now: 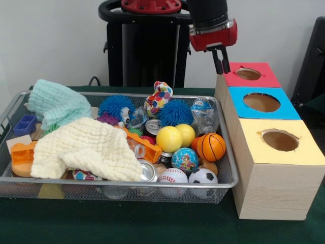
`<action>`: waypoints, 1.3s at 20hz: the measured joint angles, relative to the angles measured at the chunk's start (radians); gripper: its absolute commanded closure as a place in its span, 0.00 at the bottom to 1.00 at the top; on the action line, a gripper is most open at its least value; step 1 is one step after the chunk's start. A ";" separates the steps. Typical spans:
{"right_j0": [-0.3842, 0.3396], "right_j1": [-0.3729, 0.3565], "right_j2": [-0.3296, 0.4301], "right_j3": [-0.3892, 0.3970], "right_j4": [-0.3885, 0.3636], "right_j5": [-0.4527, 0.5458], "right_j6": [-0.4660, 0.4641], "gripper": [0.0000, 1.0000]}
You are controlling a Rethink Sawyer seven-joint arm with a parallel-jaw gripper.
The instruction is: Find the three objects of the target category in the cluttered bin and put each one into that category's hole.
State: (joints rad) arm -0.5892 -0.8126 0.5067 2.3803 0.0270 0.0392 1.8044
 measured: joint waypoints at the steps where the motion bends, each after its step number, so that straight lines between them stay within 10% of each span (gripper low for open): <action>1: -0.004 0.011 0.000 0.000 -0.001 -0.001 0.000 1.00; 26: -0.058 0.176 -0.018 0.004 -0.056 -0.149 0.000 1.00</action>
State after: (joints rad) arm -0.6471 -0.6370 0.4882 2.3848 -0.0295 -0.1099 1.8044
